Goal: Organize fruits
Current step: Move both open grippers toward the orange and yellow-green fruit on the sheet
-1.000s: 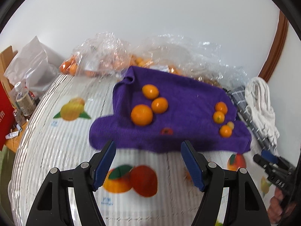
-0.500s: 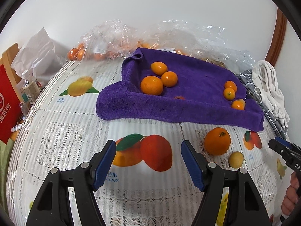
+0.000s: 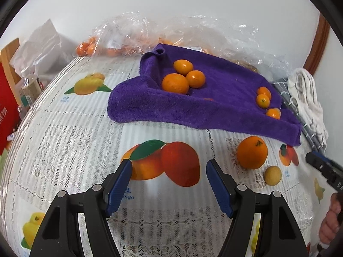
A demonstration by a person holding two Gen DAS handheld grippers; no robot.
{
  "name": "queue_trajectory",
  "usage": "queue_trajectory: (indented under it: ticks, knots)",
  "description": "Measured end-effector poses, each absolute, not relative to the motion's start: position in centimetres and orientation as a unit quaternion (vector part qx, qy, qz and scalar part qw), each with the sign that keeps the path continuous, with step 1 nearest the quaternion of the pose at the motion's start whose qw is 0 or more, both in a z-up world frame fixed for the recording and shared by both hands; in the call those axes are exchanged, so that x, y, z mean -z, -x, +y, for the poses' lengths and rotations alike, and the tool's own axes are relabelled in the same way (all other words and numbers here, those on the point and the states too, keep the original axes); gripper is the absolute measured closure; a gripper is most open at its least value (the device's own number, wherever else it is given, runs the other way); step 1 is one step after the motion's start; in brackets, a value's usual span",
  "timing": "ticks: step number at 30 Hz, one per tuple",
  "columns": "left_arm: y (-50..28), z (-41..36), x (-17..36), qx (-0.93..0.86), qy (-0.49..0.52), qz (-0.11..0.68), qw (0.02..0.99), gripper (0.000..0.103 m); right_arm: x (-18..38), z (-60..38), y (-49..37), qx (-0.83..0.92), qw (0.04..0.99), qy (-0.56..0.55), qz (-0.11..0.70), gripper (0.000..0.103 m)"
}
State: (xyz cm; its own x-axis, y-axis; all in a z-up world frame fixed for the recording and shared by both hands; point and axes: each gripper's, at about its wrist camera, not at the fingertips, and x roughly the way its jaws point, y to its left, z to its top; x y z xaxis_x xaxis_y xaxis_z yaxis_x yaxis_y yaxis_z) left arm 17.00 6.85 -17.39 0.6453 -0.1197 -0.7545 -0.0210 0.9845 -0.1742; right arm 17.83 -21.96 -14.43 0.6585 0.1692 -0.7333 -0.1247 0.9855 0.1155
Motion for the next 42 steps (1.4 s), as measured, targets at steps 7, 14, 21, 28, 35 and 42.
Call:
queue_trajectory:
  ticks: [7,14,21,28,35,42]
  knots:
    - [-16.7,7.0,17.5,0.034,0.086,0.413,0.906,0.033,14.9,-19.4,-18.1,-0.120,0.904,-0.023,0.410,0.057]
    - [-16.3,8.6,17.5,0.049,0.143,0.402,0.903,0.033,15.2,-14.8,-16.6,-0.191,0.895,0.023,0.403,0.057]
    - [-16.2,8.8,17.4,0.042,0.149,0.397,0.905,0.033,17.2,-13.1,-17.4,-0.185,0.883,0.041,0.428,0.068]
    - [-16.1,8.9,17.4,0.045,0.154,0.396,0.904,0.034,17.4,-12.8,-17.3,-0.182,0.885,0.046,0.426,0.092]
    - [-16.1,8.8,17.5,0.044,0.149,0.398,0.904,0.034,16.7,-14.9,-16.7,-0.165,0.893,0.028,0.417,0.092]
    - [-16.1,8.8,17.5,0.043,0.148,0.399,0.904,0.033,16.3,-14.2,-16.5,-0.191,0.887,0.019,0.419,0.067]
